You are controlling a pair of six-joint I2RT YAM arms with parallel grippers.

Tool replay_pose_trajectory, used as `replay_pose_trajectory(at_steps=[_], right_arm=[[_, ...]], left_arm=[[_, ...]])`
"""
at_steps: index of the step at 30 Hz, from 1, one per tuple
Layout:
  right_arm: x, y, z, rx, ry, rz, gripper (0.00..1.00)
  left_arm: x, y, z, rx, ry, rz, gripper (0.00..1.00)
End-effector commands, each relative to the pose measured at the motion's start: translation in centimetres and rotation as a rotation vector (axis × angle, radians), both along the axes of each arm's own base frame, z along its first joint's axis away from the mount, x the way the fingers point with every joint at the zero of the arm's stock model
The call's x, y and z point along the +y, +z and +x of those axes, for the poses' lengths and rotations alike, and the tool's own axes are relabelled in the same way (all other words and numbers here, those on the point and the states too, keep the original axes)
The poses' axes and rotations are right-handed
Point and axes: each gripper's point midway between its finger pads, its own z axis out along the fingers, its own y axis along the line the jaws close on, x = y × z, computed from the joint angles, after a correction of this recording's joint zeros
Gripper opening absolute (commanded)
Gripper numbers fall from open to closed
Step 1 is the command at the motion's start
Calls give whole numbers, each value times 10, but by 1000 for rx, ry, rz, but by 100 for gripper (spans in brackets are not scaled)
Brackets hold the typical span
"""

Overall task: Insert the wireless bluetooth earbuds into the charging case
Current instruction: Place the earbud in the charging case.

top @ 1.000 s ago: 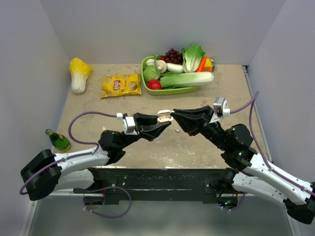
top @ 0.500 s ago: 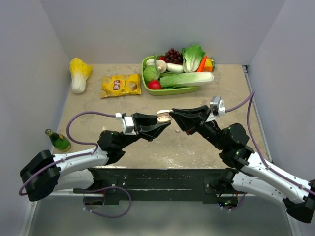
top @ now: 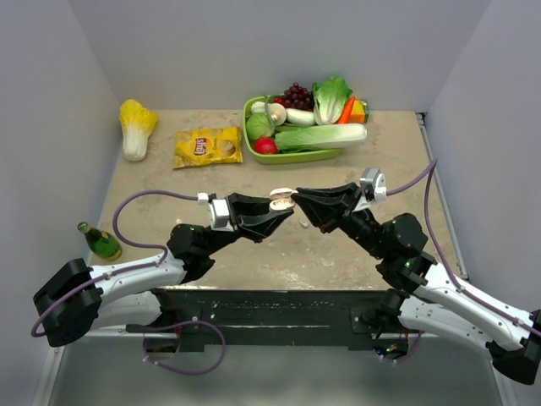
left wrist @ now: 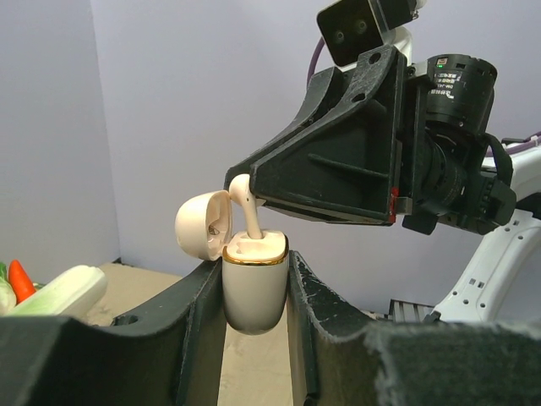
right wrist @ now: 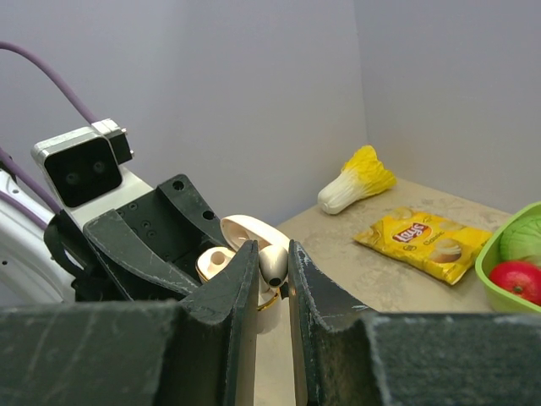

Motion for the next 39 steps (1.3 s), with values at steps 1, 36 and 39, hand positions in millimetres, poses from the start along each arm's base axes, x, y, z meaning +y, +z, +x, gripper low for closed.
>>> replay_pose_trajectory(at_steps=[1,36,39], right_arm=[[-2,-7,1,-20,-14,-28,0],[-23,52,-17,15,10,93,56],[-32,58,-9,54,-49,107,57]], left_arm=[[97,131,-71,-416,-6,-565,0],[93,121,-64,-399,23,-542,0],[94,121,-63,-398,30,-542,0]])
